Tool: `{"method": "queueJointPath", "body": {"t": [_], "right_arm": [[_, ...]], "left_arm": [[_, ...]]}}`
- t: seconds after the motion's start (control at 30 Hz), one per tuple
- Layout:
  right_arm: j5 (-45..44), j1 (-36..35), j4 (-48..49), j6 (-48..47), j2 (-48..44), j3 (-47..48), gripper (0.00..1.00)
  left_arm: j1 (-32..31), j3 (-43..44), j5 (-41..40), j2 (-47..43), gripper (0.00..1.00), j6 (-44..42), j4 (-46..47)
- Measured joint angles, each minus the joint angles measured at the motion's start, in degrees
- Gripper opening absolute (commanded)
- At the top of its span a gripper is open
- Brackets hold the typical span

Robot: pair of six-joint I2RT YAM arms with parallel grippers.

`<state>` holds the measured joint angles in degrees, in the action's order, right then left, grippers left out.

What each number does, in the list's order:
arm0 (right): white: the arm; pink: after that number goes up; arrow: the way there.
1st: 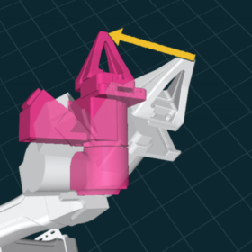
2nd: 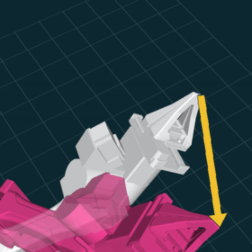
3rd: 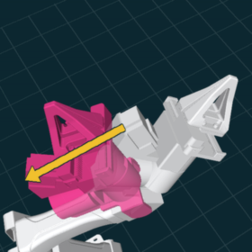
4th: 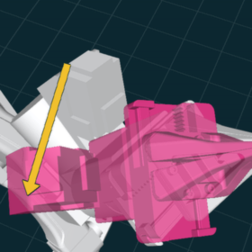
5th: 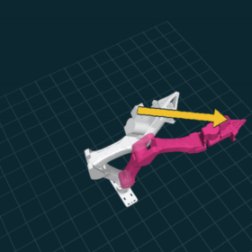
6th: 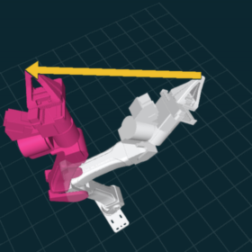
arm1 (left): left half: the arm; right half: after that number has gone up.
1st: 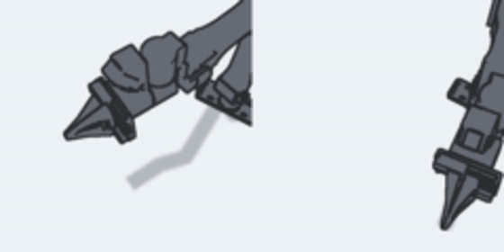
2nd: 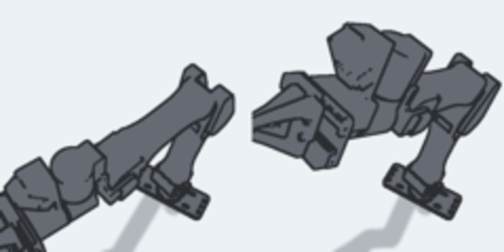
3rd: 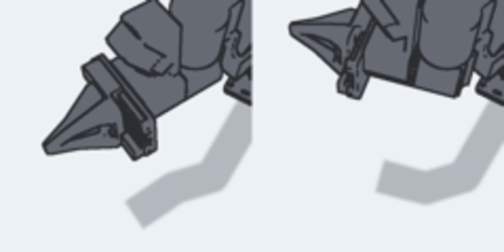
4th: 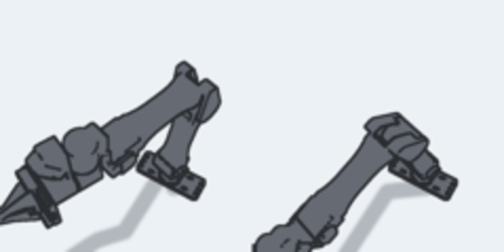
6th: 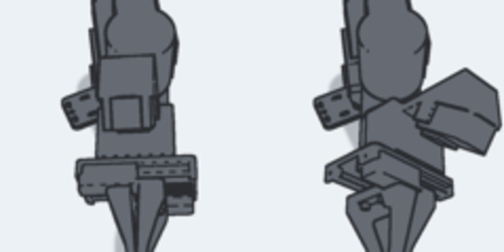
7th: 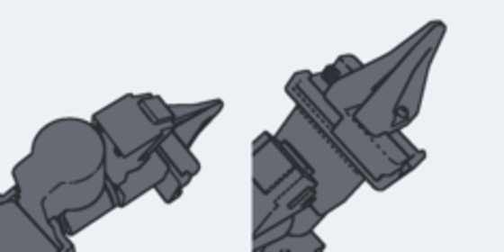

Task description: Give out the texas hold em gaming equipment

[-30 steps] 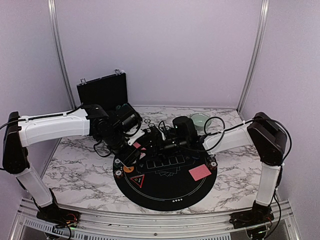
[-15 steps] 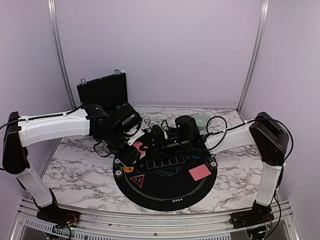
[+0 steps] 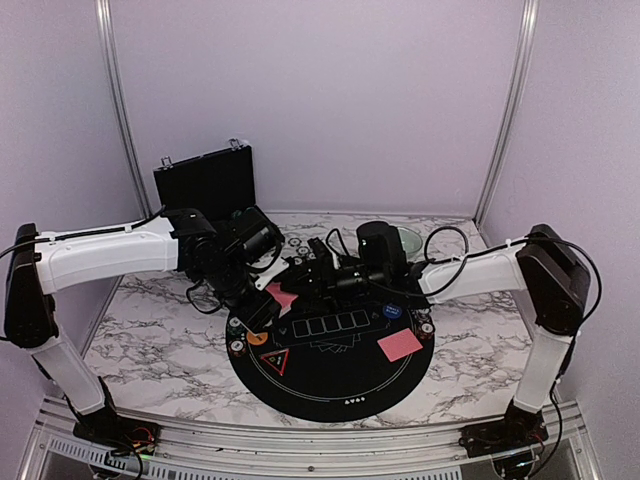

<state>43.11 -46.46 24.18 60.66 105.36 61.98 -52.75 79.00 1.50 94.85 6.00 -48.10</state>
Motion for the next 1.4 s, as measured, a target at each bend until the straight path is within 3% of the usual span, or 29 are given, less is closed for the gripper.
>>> {"method": "queueJointPath", "body": {"t": [0.67,1.4], "right_arm": [[-0.3,0.2,-0.8,0.0,-0.5,-0.8,0.30],[-0.3,0.2,-0.8,0.7,-0.6,-0.8,0.08]], "left_arm": [[0.0,0.0,0.0,0.0,0.50,0.0,0.0],[0.0,0.0,0.0,0.0,0.50,0.0,0.0]]}}
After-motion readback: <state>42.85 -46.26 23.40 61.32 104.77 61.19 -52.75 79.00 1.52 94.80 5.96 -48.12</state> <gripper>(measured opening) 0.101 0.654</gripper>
